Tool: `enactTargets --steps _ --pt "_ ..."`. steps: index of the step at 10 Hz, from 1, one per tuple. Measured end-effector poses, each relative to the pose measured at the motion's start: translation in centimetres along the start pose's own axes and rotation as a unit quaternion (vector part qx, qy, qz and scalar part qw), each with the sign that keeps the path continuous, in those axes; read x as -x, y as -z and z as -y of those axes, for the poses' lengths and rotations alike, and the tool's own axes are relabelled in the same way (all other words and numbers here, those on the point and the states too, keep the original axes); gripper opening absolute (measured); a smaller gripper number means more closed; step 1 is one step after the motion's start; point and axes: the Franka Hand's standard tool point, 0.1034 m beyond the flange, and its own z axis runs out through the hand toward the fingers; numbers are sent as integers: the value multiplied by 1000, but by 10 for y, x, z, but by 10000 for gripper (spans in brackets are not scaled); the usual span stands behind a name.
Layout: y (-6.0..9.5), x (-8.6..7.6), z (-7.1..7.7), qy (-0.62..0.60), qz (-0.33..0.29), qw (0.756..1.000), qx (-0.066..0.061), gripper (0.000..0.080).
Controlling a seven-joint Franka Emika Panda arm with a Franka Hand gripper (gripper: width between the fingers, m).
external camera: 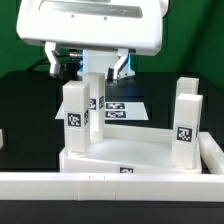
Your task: Assemble desk
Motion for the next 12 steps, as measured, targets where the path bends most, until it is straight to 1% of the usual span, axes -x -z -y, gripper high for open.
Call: enactTargets --steps 1,2,3,4,5,6,7,8,10,12 --pt "-1 2 2 -1 13 1000 -3 649" --pt "-1 1 1 0 11 1000 -3 649" --pt "-5 9 2 -1 44 999 -7 649" --pt "-5 10 3 -4 93 996 -16 649" --pt "-5 5 1 -9 120 992 -20 649" --pt "-6 6 -2 -12 143 989 -23 649" --pt "-5 12 -5 -16 191 981 -28 649" --pt "-5 11 -7 -19 222 974 -31 649" --pt "-9 9 -10 -21 254 967 -31 649" --pt "-15 10 -10 -19 251 967 -27 649"
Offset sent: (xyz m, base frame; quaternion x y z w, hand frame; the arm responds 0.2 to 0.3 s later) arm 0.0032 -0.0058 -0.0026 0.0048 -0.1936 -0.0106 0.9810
